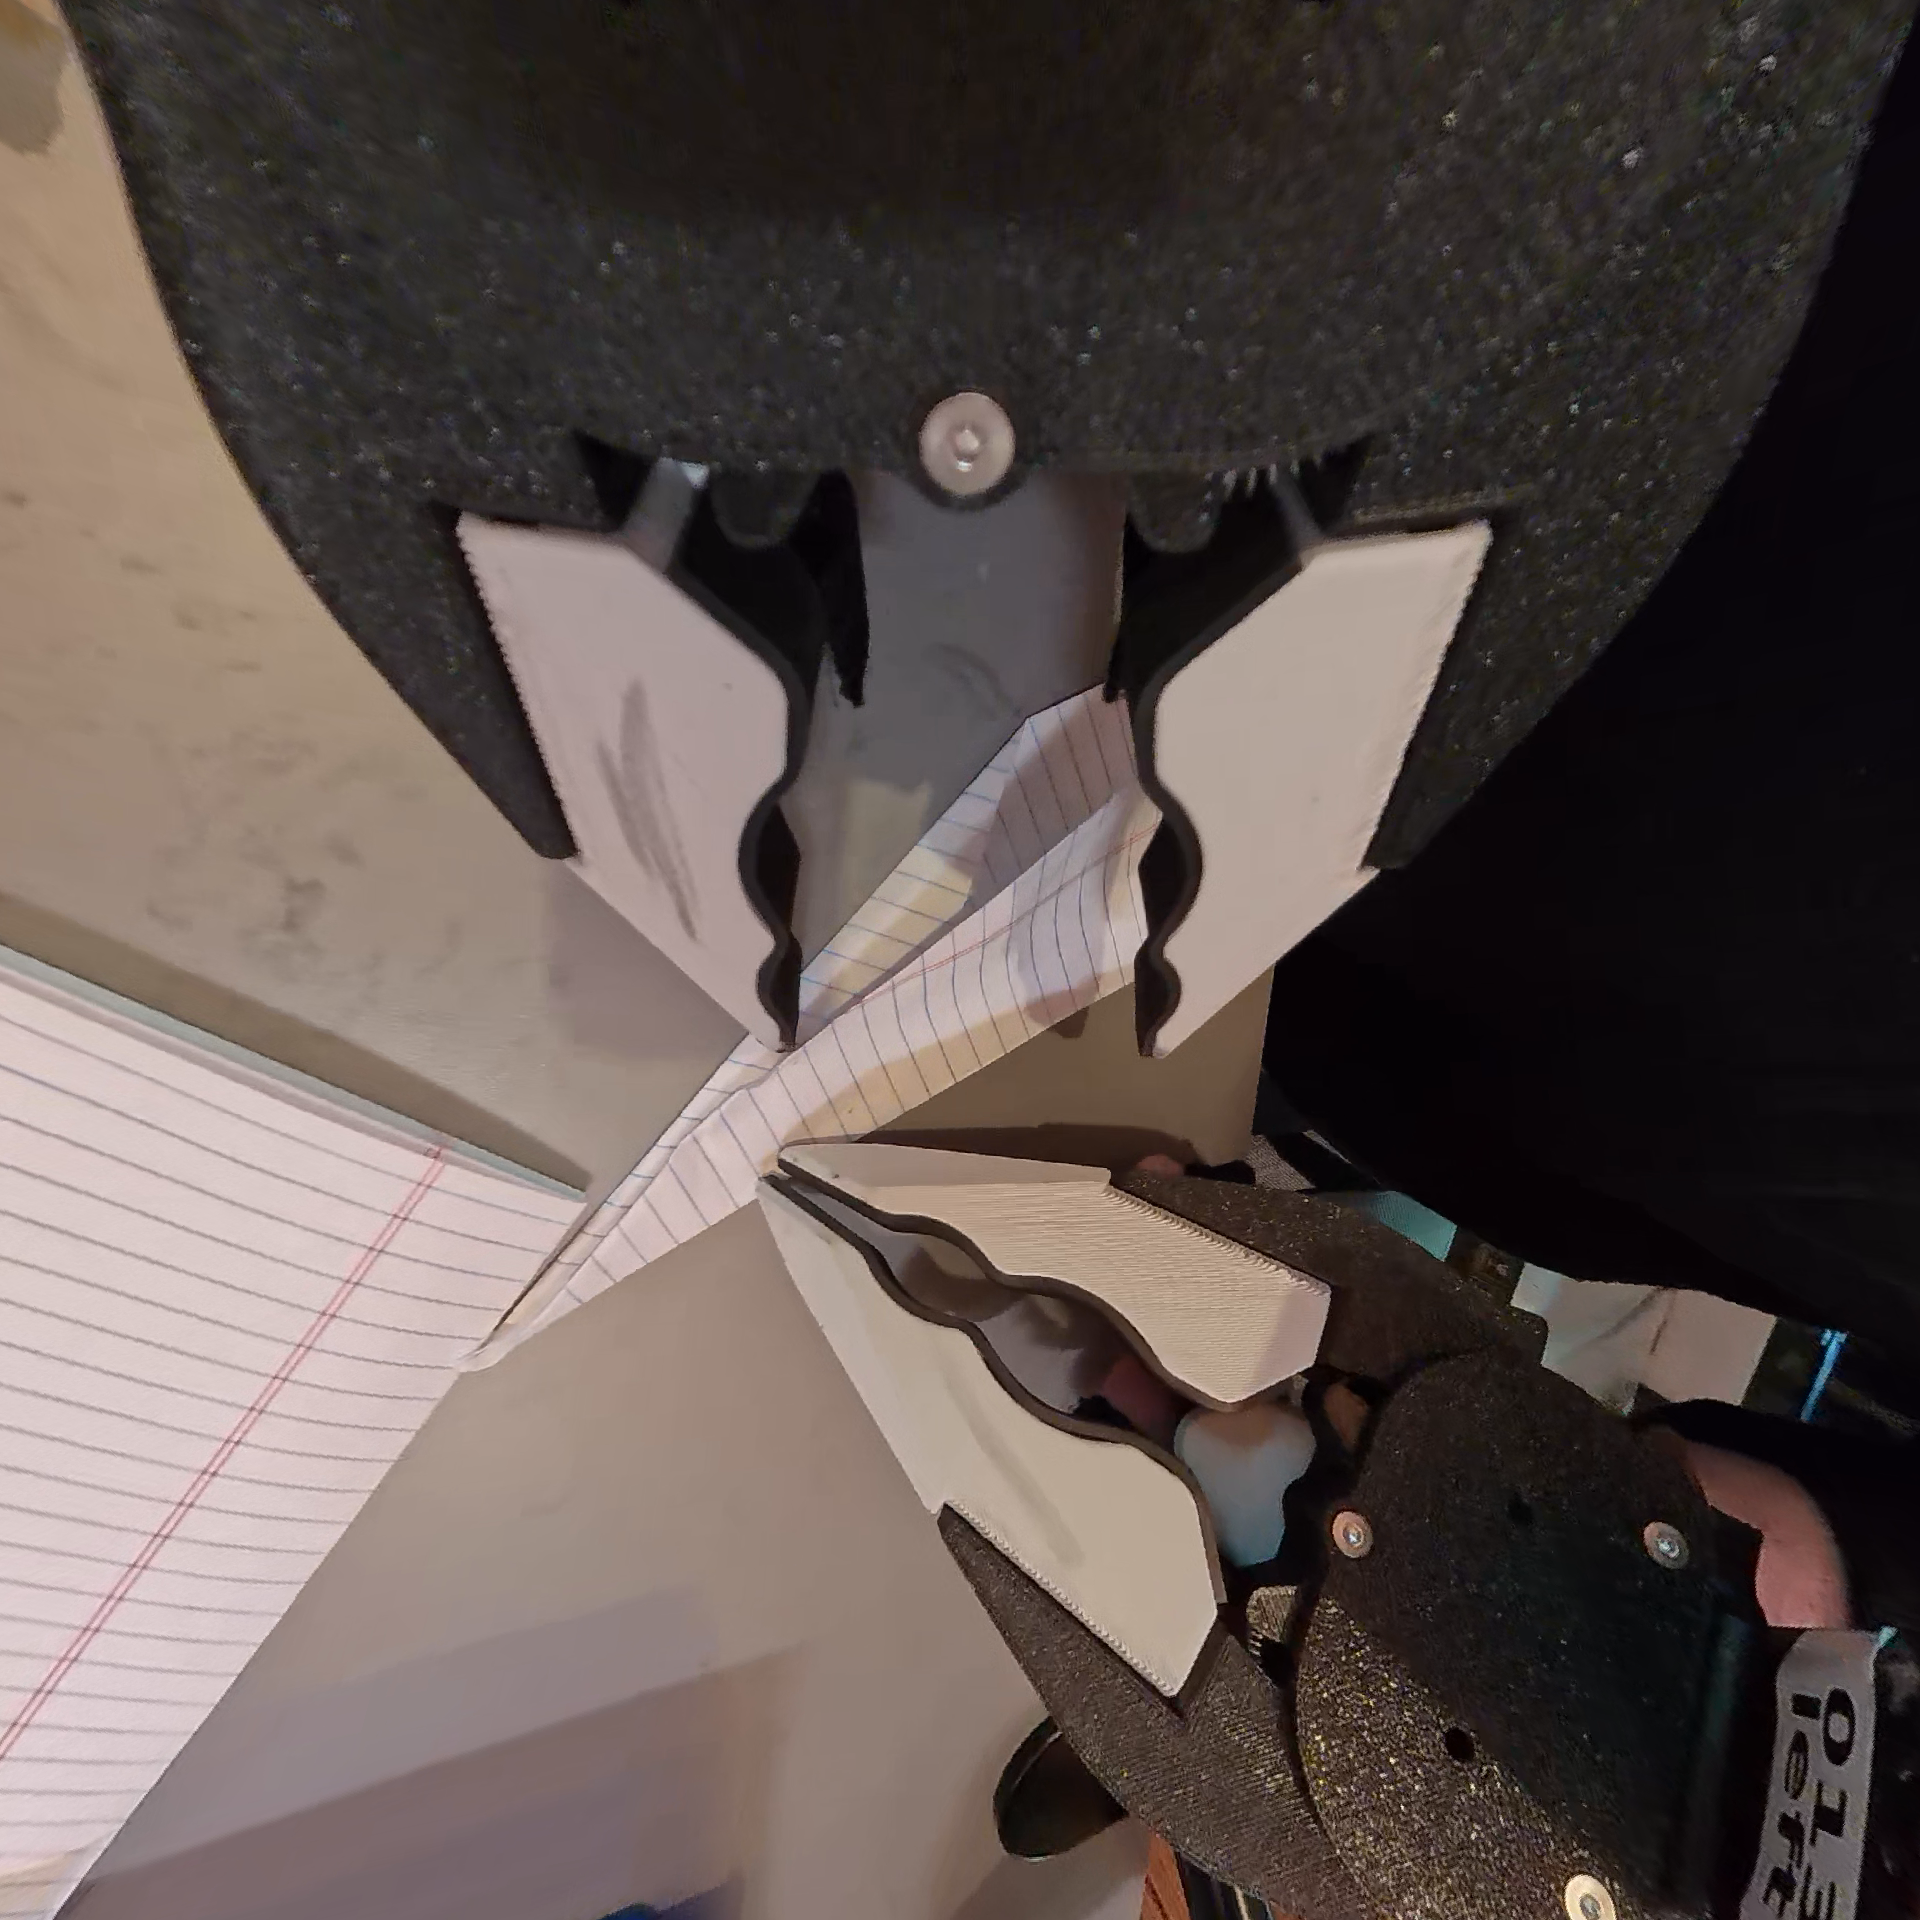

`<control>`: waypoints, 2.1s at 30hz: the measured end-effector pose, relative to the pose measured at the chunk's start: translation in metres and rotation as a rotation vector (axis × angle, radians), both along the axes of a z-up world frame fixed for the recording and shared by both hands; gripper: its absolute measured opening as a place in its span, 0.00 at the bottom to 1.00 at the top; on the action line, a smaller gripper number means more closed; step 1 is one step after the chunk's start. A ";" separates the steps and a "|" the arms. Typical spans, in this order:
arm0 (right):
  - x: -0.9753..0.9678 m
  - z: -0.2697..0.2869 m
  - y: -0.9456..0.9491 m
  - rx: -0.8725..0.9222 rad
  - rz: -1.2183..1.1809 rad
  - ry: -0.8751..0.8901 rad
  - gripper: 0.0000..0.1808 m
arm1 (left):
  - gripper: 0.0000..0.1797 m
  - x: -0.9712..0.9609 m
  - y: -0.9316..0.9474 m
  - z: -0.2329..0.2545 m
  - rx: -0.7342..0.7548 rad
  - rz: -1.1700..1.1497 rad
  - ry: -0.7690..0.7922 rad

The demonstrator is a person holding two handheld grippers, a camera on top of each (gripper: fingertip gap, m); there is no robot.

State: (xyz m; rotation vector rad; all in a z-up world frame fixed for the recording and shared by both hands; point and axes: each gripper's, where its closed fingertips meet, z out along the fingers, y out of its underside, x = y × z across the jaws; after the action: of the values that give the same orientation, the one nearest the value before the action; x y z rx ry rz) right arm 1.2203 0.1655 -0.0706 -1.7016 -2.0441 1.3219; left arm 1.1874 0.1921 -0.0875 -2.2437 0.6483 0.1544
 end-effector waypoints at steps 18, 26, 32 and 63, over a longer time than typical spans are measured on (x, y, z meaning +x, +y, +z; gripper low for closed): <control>-0.009 0.002 0.004 -0.013 -0.033 0.008 0.37 | 0.00 0.001 0.000 0.000 0.002 -0.006 0.005; -0.011 0.001 0.001 0.007 -0.015 0.012 0.36 | 0.00 0.001 0.000 0.000 0.003 -0.007 0.008; -0.009 0.000 0.004 -0.008 -0.046 -0.002 0.37 | 0.00 0.001 0.000 0.000 0.005 -0.007 0.011; -0.008 -0.007 0.003 0.001 -0.108 -0.047 0.01 | 0.00 0.006 0.003 0.000 0.021 -0.047 0.047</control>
State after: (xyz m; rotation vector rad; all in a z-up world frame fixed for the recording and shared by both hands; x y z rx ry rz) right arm 1.2121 0.1688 -0.0776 -1.8317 -1.9460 1.2590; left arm 1.1931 0.1948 -0.0879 -2.2088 0.7209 0.1898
